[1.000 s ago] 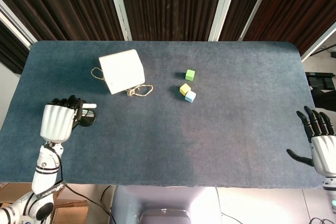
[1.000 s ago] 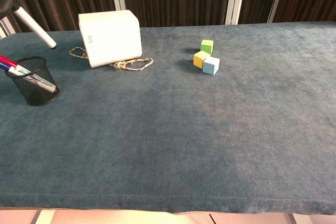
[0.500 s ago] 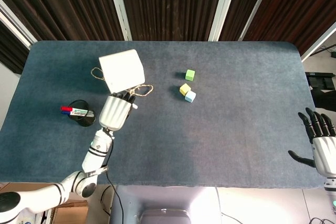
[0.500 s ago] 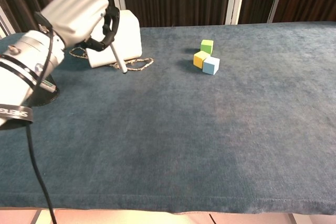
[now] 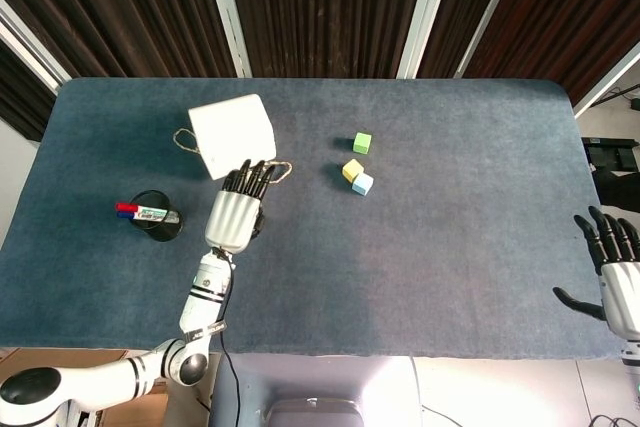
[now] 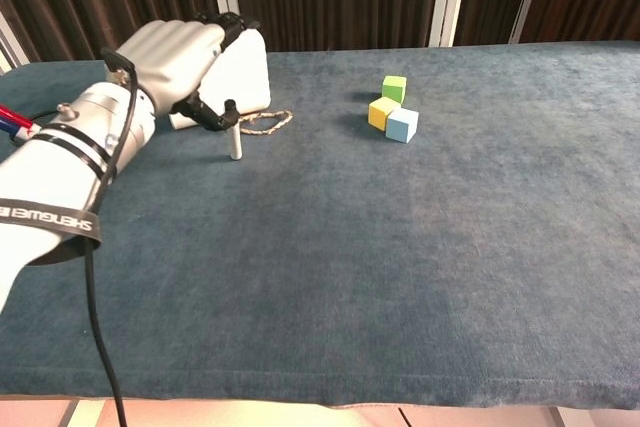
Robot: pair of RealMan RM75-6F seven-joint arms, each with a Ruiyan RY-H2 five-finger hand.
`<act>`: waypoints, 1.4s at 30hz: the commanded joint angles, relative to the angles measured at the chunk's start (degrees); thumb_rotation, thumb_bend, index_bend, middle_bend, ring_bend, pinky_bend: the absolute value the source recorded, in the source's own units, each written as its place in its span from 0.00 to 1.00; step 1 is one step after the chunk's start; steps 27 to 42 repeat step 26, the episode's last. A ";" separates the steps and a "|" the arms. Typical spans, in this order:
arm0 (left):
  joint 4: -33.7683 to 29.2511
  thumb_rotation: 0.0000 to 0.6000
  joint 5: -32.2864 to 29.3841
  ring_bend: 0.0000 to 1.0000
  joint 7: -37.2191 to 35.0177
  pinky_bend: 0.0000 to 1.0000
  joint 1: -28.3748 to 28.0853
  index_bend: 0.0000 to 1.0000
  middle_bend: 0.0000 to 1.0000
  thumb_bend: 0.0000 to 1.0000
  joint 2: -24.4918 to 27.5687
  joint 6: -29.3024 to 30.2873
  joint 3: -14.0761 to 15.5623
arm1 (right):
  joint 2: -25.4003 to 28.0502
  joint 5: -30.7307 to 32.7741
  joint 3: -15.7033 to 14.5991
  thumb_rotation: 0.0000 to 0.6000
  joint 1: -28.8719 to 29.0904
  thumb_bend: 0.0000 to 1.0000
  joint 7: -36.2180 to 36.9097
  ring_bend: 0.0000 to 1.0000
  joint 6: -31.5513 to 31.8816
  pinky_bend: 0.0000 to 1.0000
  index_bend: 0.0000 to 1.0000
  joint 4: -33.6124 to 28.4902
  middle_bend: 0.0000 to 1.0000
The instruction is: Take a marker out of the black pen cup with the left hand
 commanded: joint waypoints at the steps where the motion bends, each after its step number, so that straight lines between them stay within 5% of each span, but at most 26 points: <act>1: -15.67 1.00 -4.15 0.02 1.00 0.14 4.73 0.00 0.05 0.29 10.90 -0.45 0.56 | 0.02 0.08 -0.03 1.00 -0.03 0.13 0.11 0.00 -0.11 0.14 0.01 0.08 0.09; 8: -27.63 1.00 -4.73 0.07 -2.91 0.13 13.63 0.00 0.12 0.29 26.30 4.69 3.61 | -0.16 -0.05 -0.88 1.00 0.25 0.13 2.53 0.00 -1.96 0.14 0.02 0.72 0.09; 18: -26.67 1.00 0.55 0.05 -17.83 0.04 26.02 0.02 0.10 0.28 40.83 8.82 12.49 | -0.56 -3.16 -2.08 1.00 2.01 0.13 7.15 0.00 -4.11 0.14 0.04 2.71 0.09; 26: -20.52 1.00 9.08 0.06 -28.28 0.04 35.10 0.05 0.10 0.28 39.14 19.05 18.12 | -2.08 -4.72 -2.48 1.00 2.44 0.13 7.18 0.00 -3.47 0.14 0.05 3.33 0.09; 42: -20.52 1.00 9.08 0.06 -28.28 0.04 35.10 0.05 0.10 0.28 39.14 19.05 18.12 | -2.08 -4.72 -2.48 1.00 2.44 0.13 7.18 0.00 -3.47 0.14 0.05 3.33 0.09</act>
